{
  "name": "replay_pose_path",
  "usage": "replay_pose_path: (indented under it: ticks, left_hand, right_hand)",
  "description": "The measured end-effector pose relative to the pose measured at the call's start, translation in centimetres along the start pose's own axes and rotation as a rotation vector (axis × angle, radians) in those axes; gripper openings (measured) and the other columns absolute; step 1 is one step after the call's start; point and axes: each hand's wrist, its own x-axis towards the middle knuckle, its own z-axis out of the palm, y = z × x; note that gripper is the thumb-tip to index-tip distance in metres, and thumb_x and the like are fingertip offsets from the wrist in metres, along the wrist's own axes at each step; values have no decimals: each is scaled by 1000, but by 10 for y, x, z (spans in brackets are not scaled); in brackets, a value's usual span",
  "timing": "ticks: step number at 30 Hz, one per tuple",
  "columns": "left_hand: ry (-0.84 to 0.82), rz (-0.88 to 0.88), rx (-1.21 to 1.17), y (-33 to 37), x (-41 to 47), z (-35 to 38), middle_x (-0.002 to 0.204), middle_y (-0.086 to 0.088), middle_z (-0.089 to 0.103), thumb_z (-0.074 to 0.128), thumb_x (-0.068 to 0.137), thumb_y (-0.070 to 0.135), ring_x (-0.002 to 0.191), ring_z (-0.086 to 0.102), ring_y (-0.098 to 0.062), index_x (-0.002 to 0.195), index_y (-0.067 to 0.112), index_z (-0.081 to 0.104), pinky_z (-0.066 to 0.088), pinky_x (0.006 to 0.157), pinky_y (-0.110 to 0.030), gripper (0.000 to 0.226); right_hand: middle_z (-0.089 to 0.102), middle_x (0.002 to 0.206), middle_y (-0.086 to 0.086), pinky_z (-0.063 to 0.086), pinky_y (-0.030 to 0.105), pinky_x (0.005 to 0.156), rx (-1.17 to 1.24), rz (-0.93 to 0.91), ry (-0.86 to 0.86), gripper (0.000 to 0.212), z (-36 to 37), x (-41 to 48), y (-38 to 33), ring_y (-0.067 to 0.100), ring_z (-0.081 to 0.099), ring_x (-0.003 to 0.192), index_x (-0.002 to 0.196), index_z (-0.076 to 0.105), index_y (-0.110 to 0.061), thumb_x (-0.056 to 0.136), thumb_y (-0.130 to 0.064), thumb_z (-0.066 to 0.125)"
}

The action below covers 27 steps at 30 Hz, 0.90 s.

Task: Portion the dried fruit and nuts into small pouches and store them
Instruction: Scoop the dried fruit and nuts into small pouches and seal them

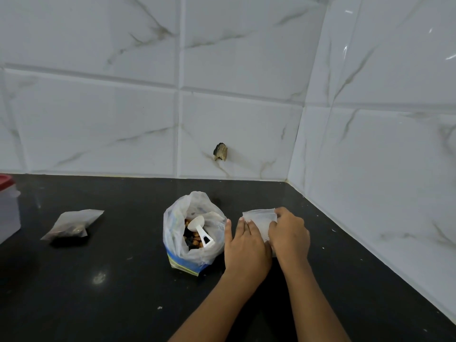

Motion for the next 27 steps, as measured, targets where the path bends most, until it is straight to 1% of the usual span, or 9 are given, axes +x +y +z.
replay_pose_path:
  ticks: [3, 6, 8, 10, 13, 15, 17, 21, 27]
  left_hand:
    - [44, -1, -53, 0, 1, -3, 157, -12, 13, 25, 99, 39, 146, 2, -19, 148, 2, 10, -11, 115, -40, 63]
    - [100, -25, -177, -2, 3, -14, 157, -6, 16, 31, 96, 45, 146, 5, -16, 147, 7, 12, -4, 117, -39, 67]
    - [281, 0, -235, -11, 6, -21, 146, -6, 40, 34, 85, 57, 139, 31, -19, 142, 7, 31, 19, 113, -44, 76]
    - [395, 30, -184, -23, 6, -33, 127, -3, 59, 39, 73, 65, 121, 55, -19, 132, 7, 46, 39, 100, -43, 83]
    - [310, 81, -156, -47, 5, -54, 149, 3, 31, 47, 76, 67, 138, 29, -13, 147, 15, 15, 17, 113, -35, 94]
    - [424, 109, -97, -66, 3, -61, 143, 1, 42, 36, 70, 71, 131, 40, -15, 145, 13, 22, 22, 110, -35, 96]
    - [437, 64, -30, -81, 0, -66, 126, 1, 57, 32, 68, 71, 117, 55, -16, 138, 12, 38, 23, 103, -31, 92]
    - [353, 51, -93, -105, -9, -69, 135, 12, 36, 14, 56, 76, 130, 29, -6, 143, 27, 19, 4, 105, -25, 100]
    - [230, 87, -337, -126, -15, -82, 112, 20, 32, 39, 52, 67, 111, 31, 4, 136, 30, 28, 6, 94, -15, 92]
  right_hand:
    - [65, 111, 7, 46, 29, 80, 239, -7, 108, 35, -1, 1, 1, 24, 60, 102, 127, 50, -15, 92, -9, 46]
    - [60, 86, 0, 41, 19, 67, 558, -70, 129, 44, -6, 2, -2, 13, 56, 79, 131, 47, -16, 90, -2, 49]
    - [52, 79, -4, 46, 17, 67, 742, -111, 63, 54, -8, -2, -7, 9, 52, 72, 135, 42, -24, 88, 1, 50]
    - [57, 84, -6, 53, 29, 75, 921, -168, -46, 54, -8, -7, -15, 11, 58, 79, 130, 46, -32, 87, 1, 50]
    - [65, 91, -9, 56, 31, 71, 1082, -246, -188, 37, -7, -16, -28, 6, 64, 80, 104, 58, -31, 87, 2, 54]
    - [65, 90, -4, 53, 24, 61, 1187, -281, -269, 31, -4, -25, -37, 4, 65, 72, 101, 56, -24, 86, 3, 57]
    - [64, 95, 1, 52, 24, 65, 1200, -356, -323, 28, 4, -33, -43, 11, 66, 81, 103, 53, -23, 87, 0, 58]
    - [67, 93, 4, 56, 33, 77, 1035, -499, -399, 28, 17, -44, -52, 13, 66, 86, 104, 50, -33, 89, -10, 58]
    - [62, 96, -5, 52, 19, 74, 838, -670, -394, 19, 15, -46, -52, 6, 64, 81, 103, 44, -41, 91, -30, 55]
